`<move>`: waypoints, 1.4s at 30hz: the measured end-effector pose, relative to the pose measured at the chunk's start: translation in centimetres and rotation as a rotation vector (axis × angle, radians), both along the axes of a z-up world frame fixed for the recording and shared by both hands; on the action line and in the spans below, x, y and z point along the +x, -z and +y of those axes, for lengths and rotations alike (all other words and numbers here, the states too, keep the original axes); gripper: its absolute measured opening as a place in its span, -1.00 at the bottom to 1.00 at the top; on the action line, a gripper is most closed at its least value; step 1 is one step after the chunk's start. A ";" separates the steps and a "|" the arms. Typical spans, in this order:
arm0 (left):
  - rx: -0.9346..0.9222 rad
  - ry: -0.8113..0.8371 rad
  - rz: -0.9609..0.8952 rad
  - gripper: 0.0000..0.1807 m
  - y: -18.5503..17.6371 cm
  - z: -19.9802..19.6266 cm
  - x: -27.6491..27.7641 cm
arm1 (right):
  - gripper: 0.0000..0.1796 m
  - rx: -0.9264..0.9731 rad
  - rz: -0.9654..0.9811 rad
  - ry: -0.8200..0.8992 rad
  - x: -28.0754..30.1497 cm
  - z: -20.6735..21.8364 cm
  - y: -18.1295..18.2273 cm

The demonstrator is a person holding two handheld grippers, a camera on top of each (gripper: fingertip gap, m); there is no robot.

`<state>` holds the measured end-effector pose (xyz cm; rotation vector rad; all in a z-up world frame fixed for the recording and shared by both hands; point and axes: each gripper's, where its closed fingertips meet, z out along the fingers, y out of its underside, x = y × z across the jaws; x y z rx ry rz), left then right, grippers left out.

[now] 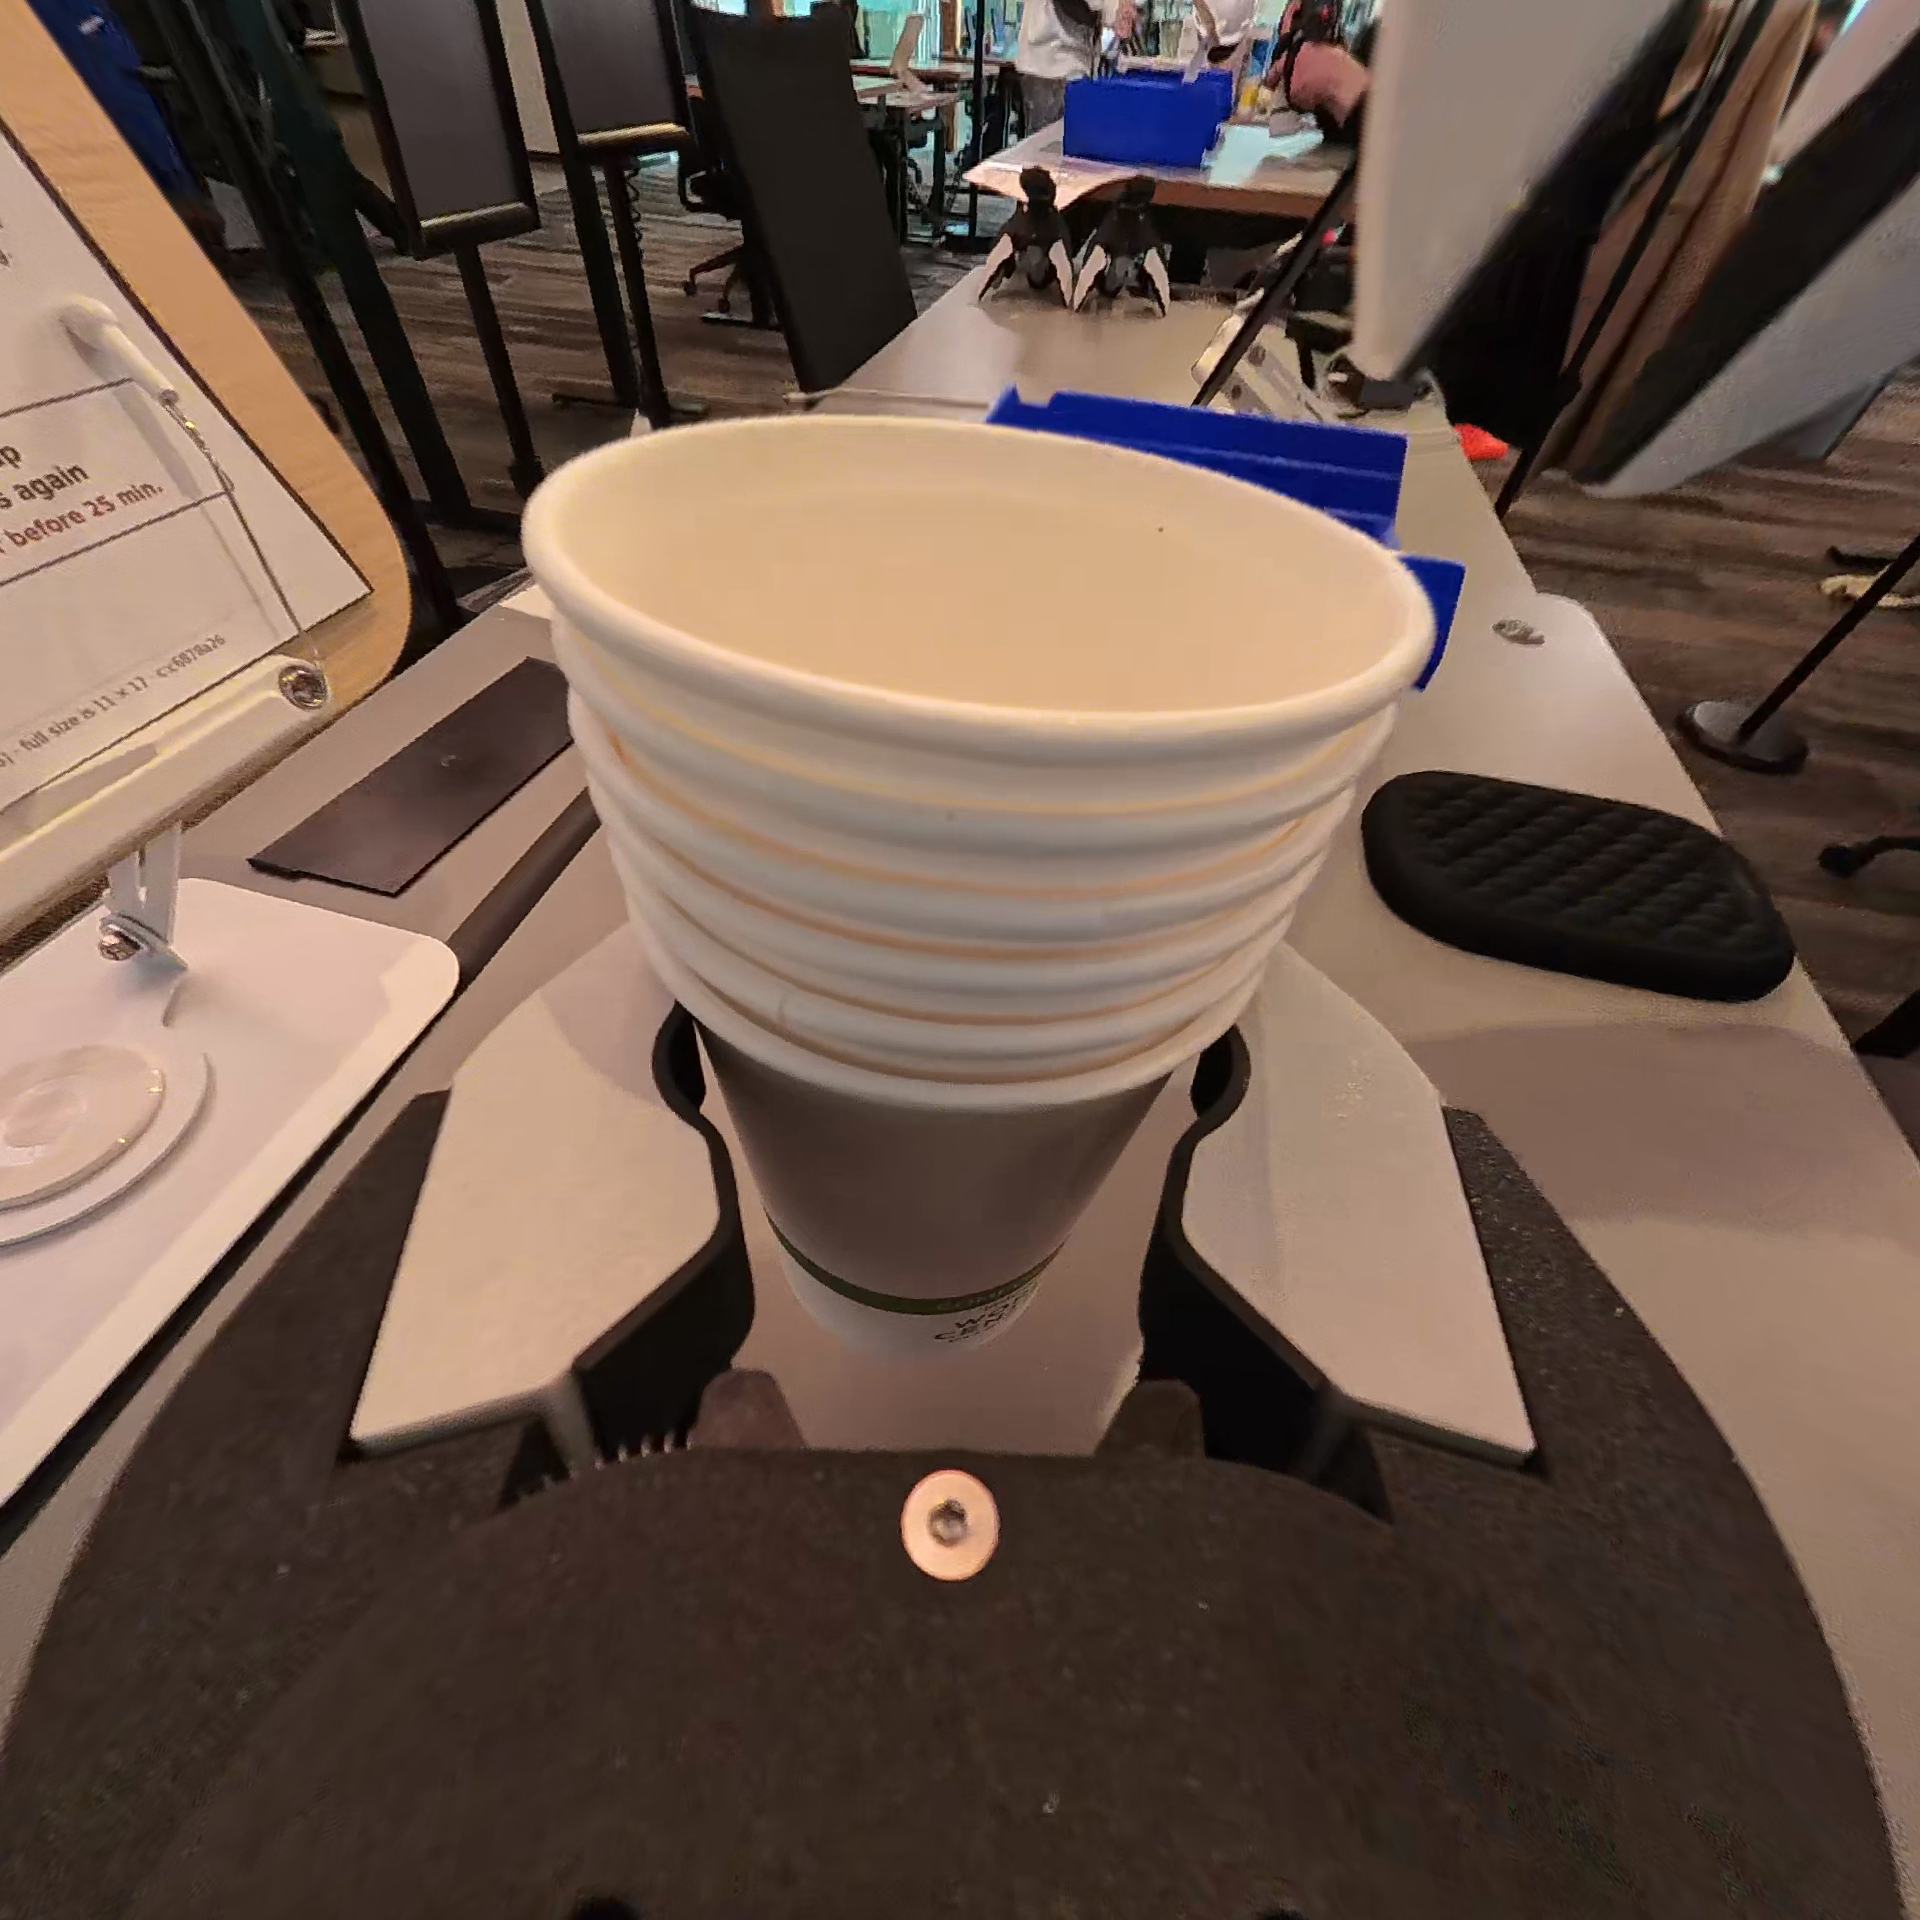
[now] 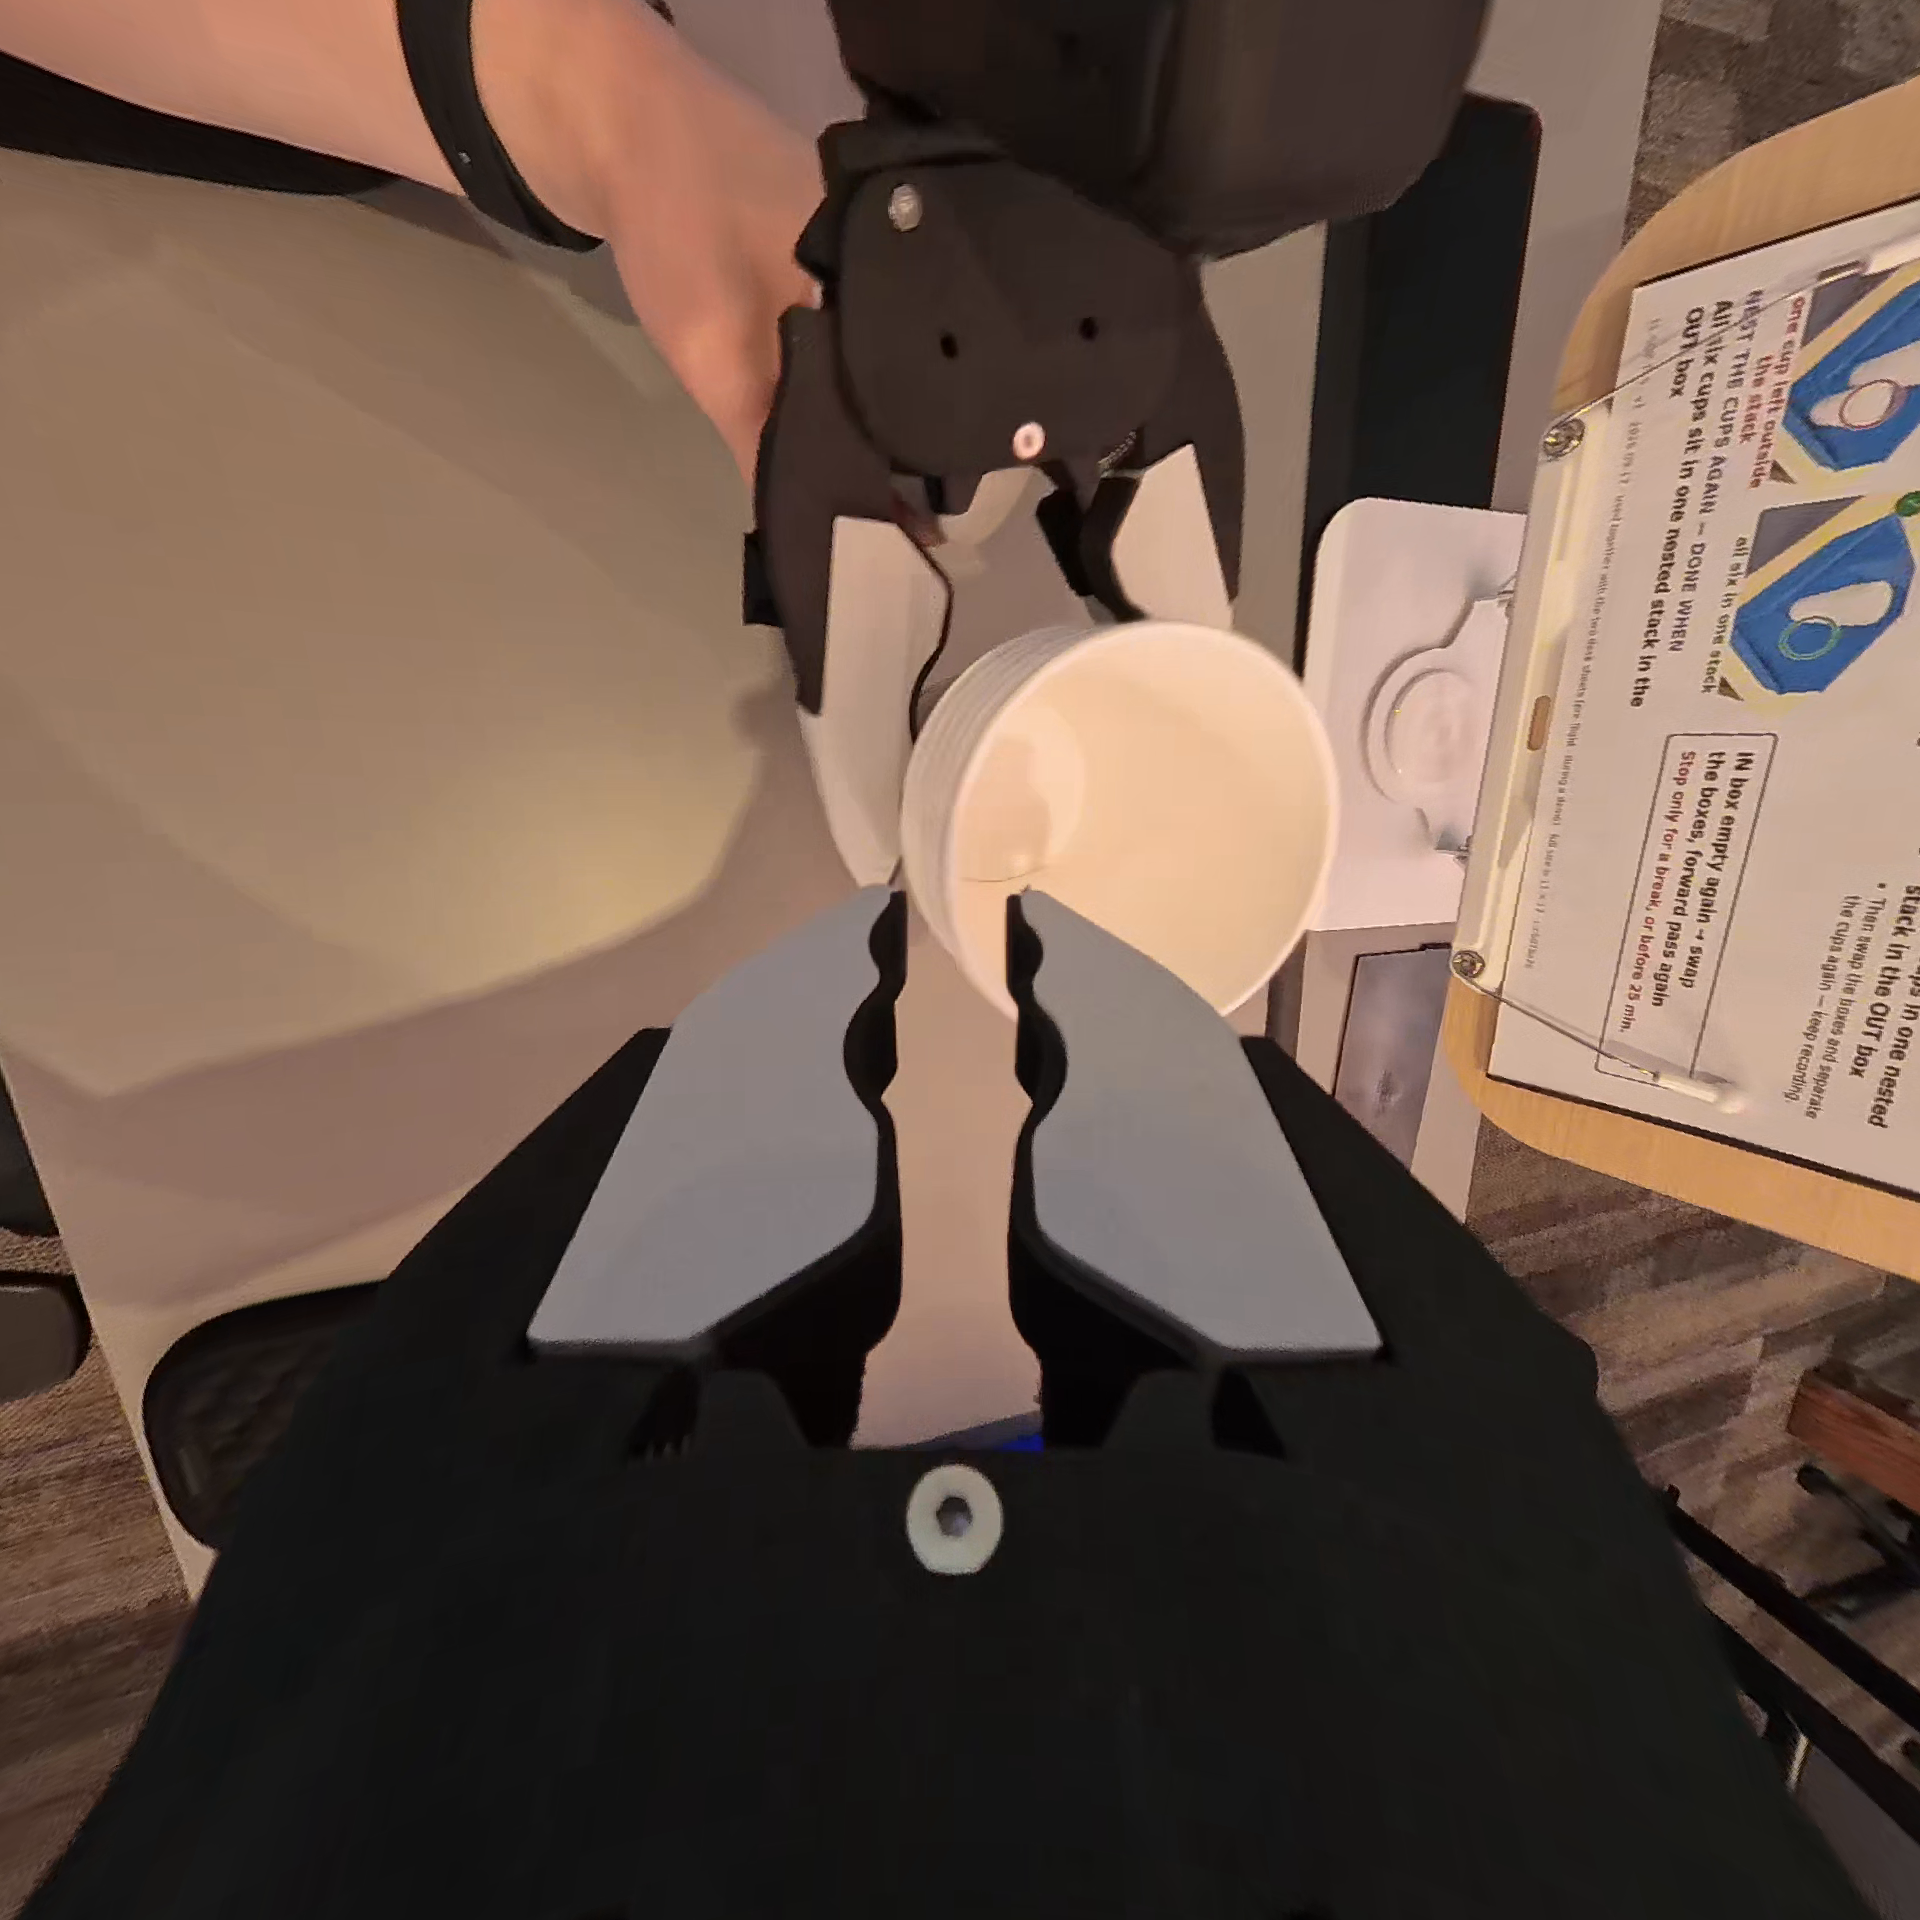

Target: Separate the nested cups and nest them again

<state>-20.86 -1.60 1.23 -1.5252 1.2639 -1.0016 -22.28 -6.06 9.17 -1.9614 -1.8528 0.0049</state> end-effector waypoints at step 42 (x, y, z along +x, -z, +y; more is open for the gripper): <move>-0.024 0.016 0.011 0.03 0.9 -0.6 0.7 | -0.97 0.037 0.034 0.017 0.6 -0.4 -5.6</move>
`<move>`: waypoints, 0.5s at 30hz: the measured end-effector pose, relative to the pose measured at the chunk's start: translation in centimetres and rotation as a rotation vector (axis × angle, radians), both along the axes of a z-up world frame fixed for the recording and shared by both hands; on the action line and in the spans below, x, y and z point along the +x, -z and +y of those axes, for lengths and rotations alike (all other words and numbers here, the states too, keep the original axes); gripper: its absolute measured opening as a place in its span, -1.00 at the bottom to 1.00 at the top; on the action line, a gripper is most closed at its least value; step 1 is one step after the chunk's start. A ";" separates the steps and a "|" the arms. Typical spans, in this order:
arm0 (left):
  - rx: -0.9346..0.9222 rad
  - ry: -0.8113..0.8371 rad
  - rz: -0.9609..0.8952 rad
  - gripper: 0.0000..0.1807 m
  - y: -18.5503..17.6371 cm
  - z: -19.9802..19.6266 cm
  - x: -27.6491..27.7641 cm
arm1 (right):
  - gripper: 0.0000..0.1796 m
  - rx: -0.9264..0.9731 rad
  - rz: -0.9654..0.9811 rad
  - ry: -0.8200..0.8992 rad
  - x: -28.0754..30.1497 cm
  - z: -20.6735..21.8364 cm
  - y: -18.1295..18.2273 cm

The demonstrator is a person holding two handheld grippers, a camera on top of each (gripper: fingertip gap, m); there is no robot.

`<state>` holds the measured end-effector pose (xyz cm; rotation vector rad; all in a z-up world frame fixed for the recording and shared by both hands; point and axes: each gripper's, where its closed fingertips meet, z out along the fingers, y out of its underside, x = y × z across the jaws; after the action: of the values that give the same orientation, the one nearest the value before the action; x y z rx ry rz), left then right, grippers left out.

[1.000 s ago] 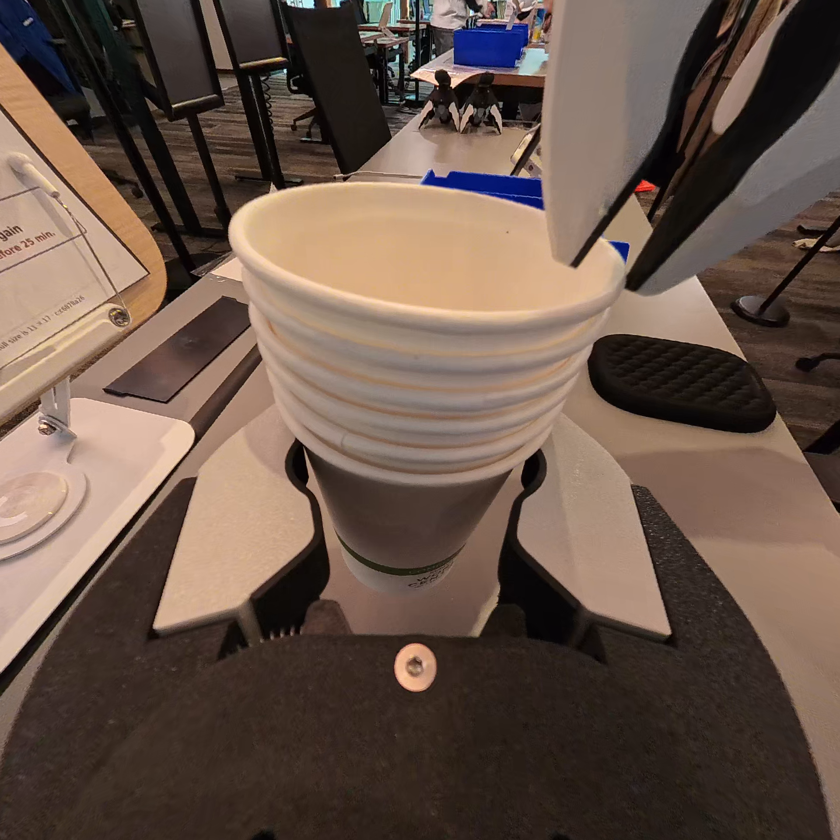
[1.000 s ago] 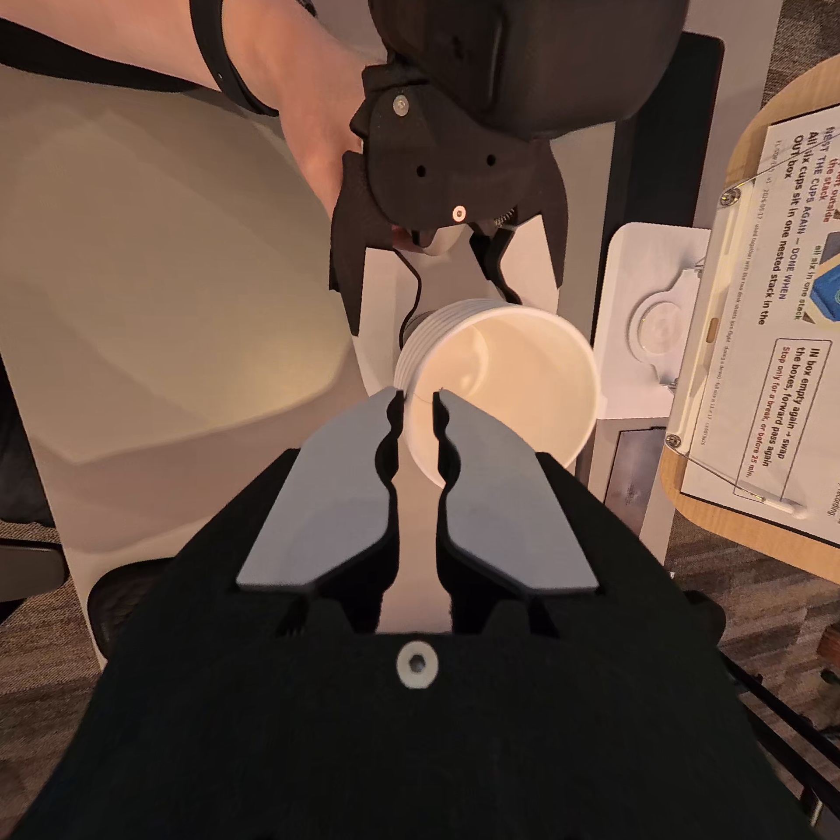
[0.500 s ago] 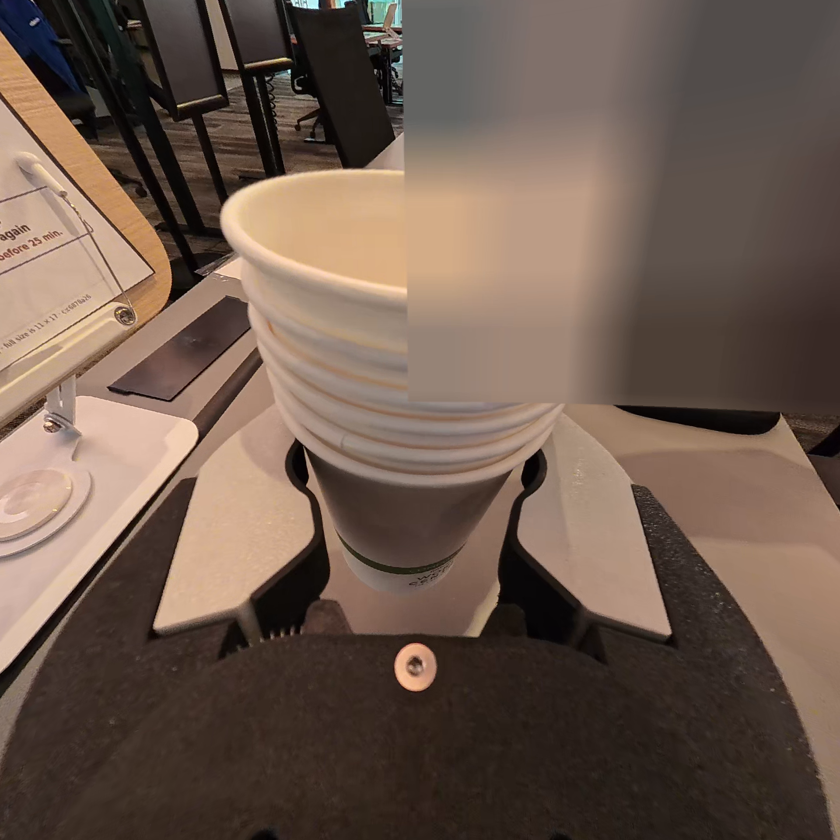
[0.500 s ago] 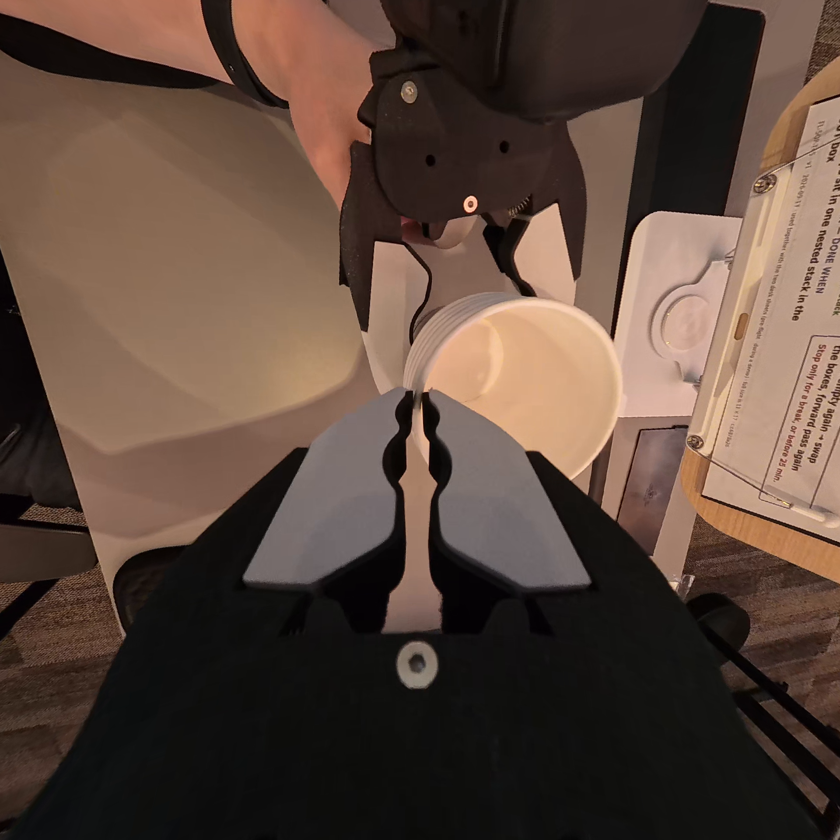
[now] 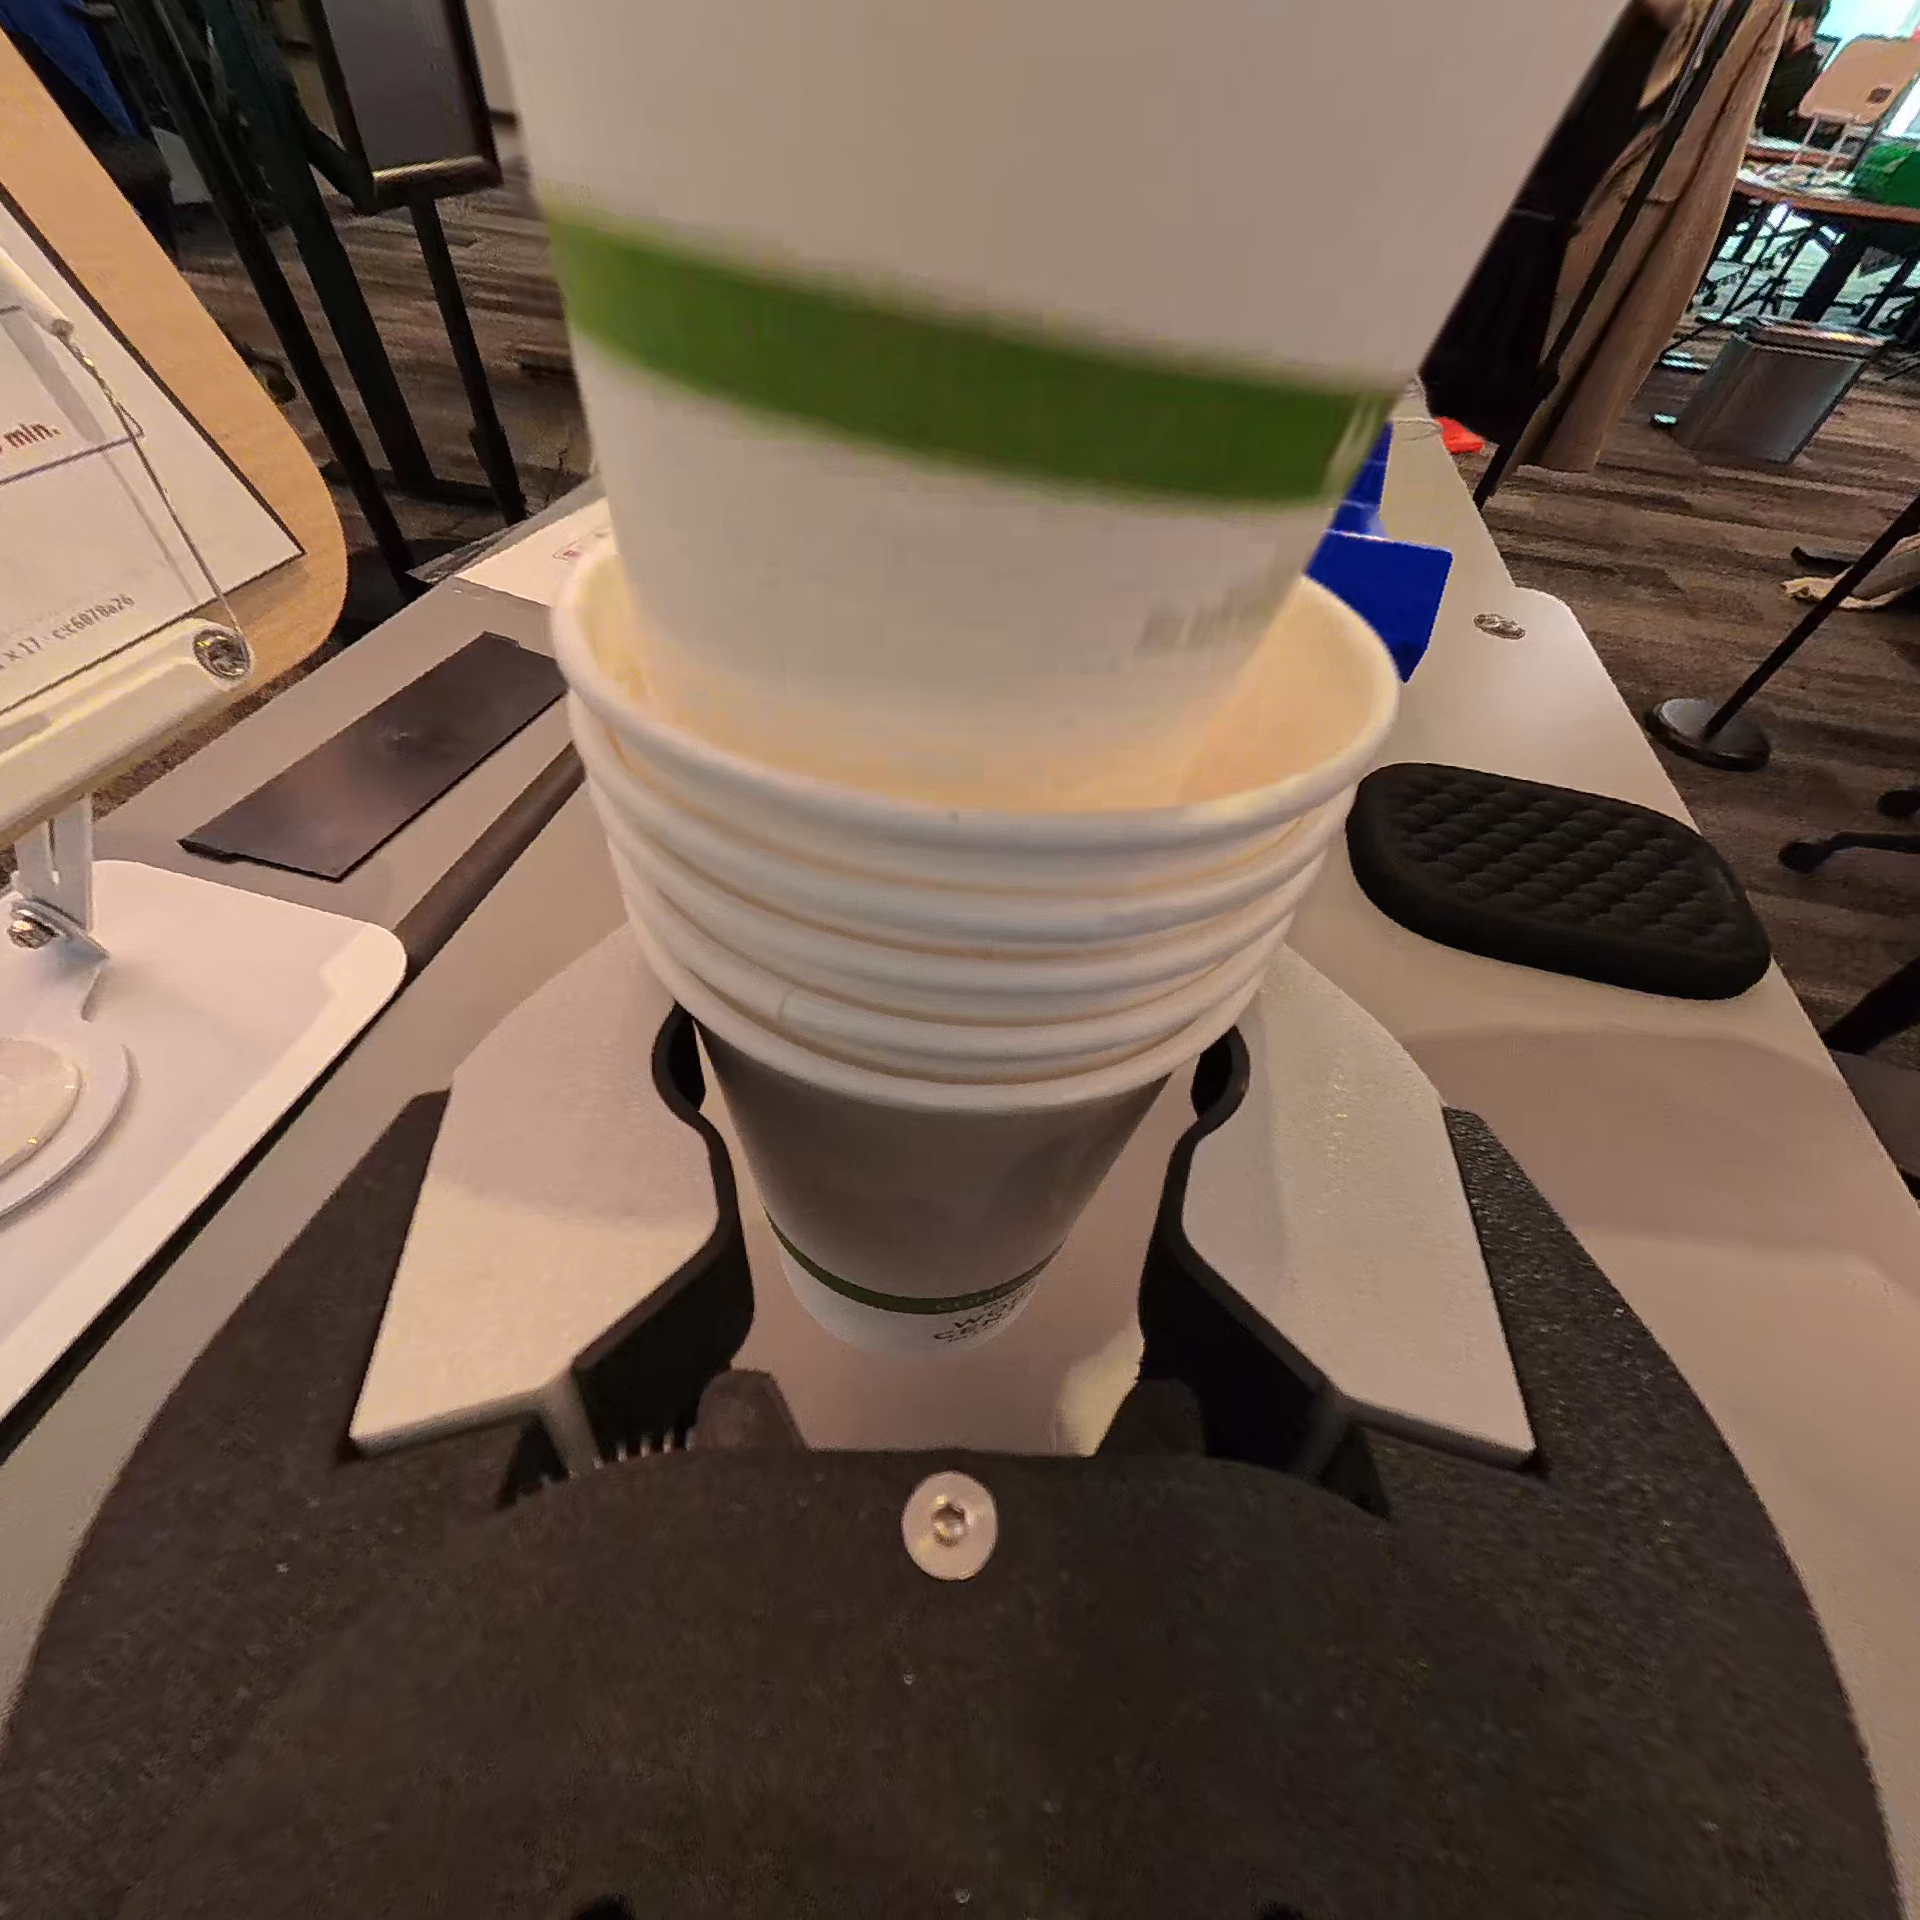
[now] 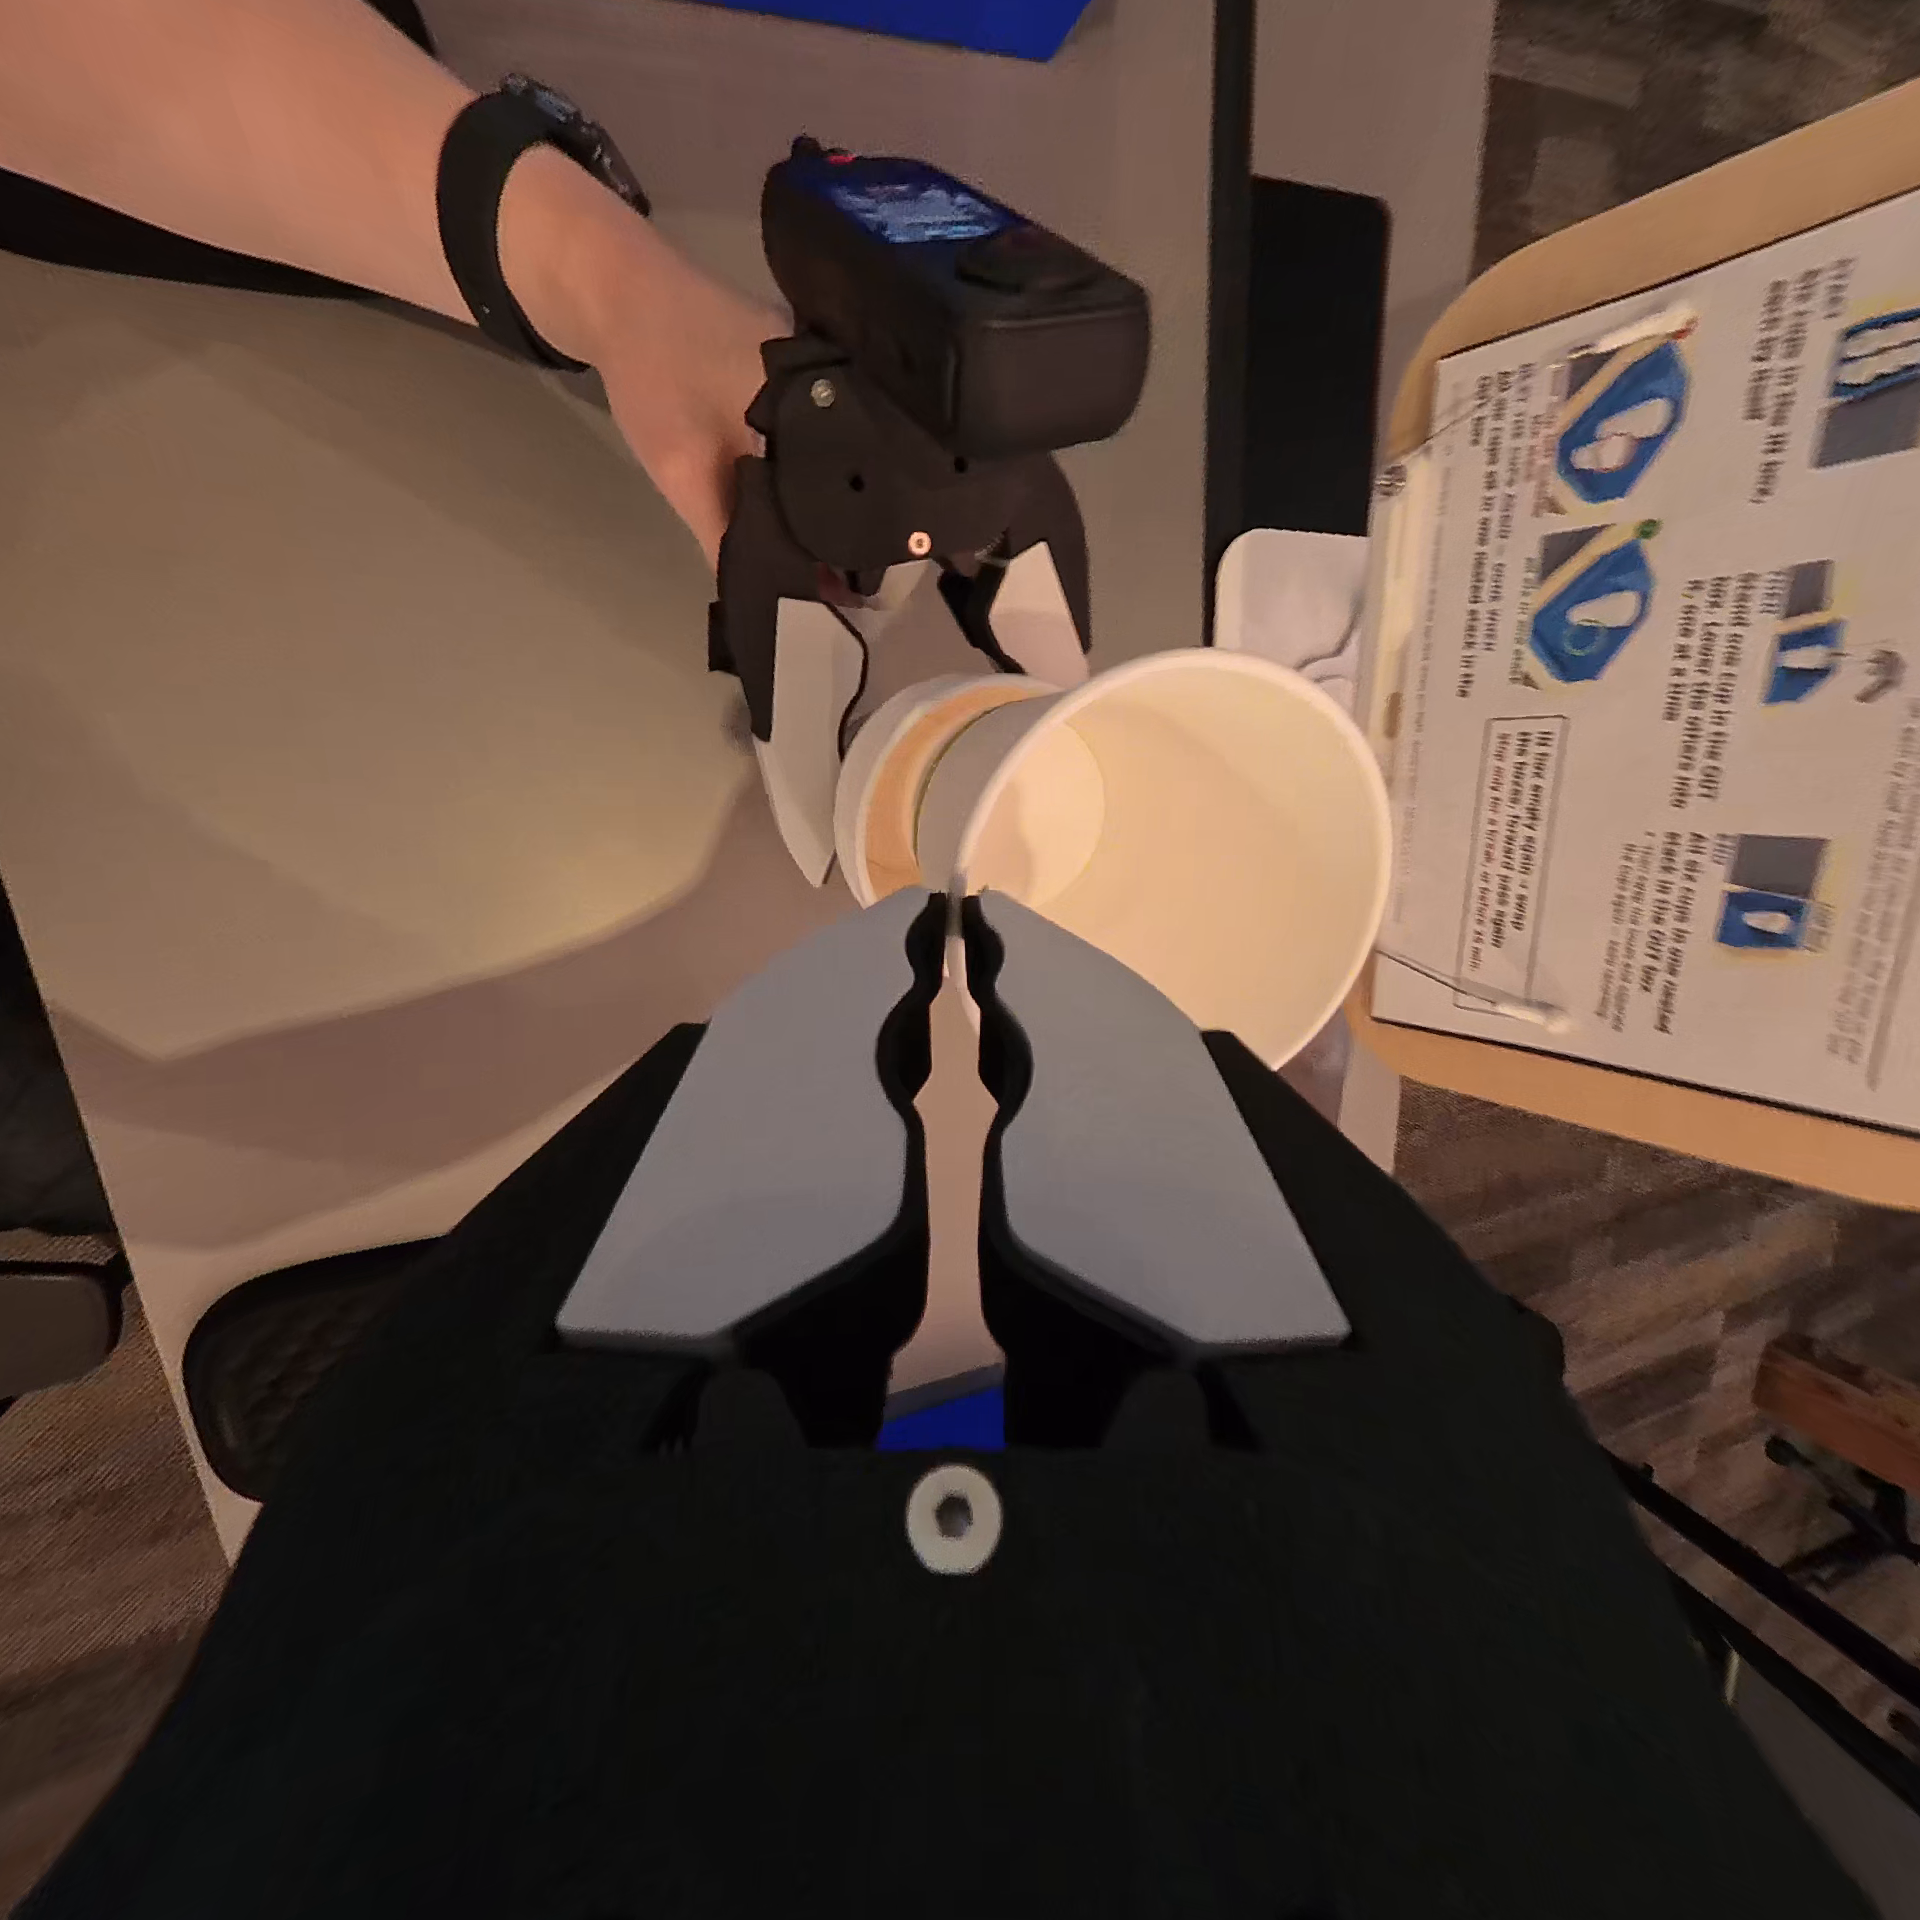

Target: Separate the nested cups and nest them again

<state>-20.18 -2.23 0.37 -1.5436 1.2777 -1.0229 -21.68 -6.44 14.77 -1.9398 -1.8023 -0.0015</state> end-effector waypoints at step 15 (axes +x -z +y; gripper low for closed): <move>0.001 -0.004 0.027 0.03 0.9 -0.1 0.6 | -0.97 0.171 0.079 0.688 28.2 -0.3 -2.9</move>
<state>-19.53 -2.34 -0.58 -1.5636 1.2929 -1.0017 6.49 -6.75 17.64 -2.2872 -0.9752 -0.2917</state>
